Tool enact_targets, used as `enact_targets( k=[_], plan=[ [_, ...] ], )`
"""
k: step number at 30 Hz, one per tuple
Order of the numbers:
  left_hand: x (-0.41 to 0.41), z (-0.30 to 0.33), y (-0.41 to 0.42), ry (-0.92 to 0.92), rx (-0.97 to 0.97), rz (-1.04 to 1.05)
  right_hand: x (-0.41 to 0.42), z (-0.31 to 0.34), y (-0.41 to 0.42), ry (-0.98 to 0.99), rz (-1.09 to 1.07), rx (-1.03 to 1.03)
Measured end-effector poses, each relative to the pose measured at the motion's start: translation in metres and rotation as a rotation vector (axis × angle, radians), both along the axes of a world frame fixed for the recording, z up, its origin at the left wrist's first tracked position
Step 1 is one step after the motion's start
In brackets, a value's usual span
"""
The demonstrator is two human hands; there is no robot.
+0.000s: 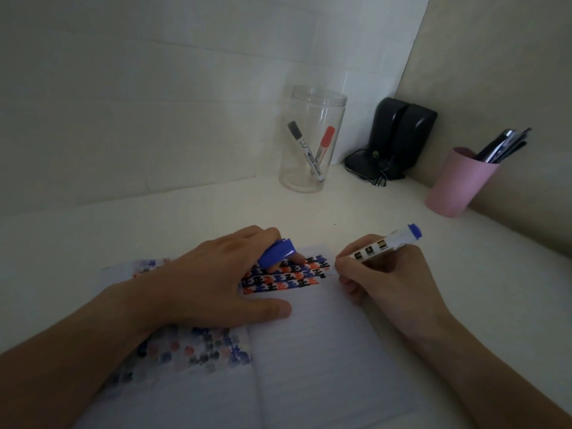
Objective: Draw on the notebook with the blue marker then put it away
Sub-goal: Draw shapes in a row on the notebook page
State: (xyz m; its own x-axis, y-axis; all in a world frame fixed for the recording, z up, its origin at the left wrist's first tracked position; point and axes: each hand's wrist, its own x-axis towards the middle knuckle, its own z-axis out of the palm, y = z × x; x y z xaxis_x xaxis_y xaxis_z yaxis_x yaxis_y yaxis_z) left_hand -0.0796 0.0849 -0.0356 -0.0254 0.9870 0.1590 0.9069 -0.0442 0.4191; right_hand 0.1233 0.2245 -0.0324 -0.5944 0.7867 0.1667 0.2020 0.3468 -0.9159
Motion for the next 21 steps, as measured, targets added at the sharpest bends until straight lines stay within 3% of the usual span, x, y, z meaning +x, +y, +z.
enact_targets(
  k=[21],
  plan=[
    [0.0019,0.0019,-0.0004,0.021,-0.007,0.008,-0.0004,-0.0036,0.0001,-0.054,-0.065,0.050]
  ],
)
